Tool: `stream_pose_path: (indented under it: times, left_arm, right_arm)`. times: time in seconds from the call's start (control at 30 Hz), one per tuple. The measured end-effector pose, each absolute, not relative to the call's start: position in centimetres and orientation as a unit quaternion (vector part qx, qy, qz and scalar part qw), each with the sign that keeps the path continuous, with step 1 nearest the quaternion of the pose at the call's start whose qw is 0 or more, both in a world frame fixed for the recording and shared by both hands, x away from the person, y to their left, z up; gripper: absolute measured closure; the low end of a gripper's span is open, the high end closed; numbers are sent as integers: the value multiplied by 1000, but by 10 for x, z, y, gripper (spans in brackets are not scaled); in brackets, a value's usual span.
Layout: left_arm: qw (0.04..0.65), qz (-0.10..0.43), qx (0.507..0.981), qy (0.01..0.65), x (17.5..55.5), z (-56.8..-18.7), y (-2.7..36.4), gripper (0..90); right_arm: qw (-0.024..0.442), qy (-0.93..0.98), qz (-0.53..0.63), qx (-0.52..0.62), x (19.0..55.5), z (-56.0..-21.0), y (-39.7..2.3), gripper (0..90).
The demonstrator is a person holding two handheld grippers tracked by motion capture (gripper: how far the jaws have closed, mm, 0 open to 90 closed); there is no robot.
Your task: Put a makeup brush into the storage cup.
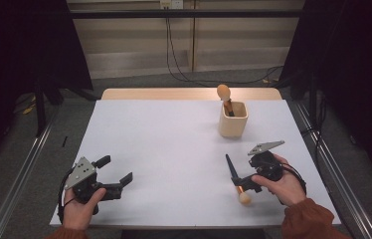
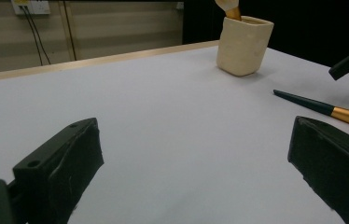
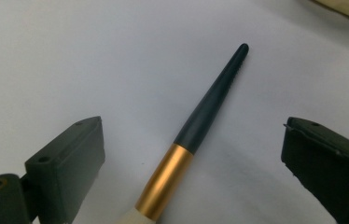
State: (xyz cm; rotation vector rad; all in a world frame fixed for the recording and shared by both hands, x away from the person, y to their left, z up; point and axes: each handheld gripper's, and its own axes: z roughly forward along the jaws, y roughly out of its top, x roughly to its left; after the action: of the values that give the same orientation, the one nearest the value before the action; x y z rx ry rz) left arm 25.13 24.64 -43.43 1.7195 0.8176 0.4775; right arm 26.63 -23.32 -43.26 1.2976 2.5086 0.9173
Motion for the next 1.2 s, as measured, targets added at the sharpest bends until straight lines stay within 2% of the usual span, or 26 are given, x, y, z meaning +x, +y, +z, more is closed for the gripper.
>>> stream_pose_path:
  times: [0.27, 0.43, 0.57, 0.8, 1.07, 1.2]
  left_arm:
    - [554, 201, 731, 344, 252, -435, 245, 28]
    - [553, 202, 731, 345, 252, -435, 245, 28]
    - [553, 202, 731, 344, 252, -435, 245, 28]
    - [554, 201, 731, 344, 252, -435, 245, 28]
    - [554, 201, 731, 344, 252, -435, 245, 28]
    - [554, 200, 731, 344, 252, -435, 245, 28]
  right_arm:
    - [47, 855, 275, 438, 273, -434, -227, 35]
    - [41, 859, 251, 444, 276, -435, -223, 51]
    - [43, 866, 242, 435, 277, -434, -221, 118]
    - [28, 869, 214, 445, 281, -437, -214, 133]
    - [14, 876, 187, 445, 281, -441, -211, 214]
    - [4, 875, 172, 453, 282, -443, -209, 218]
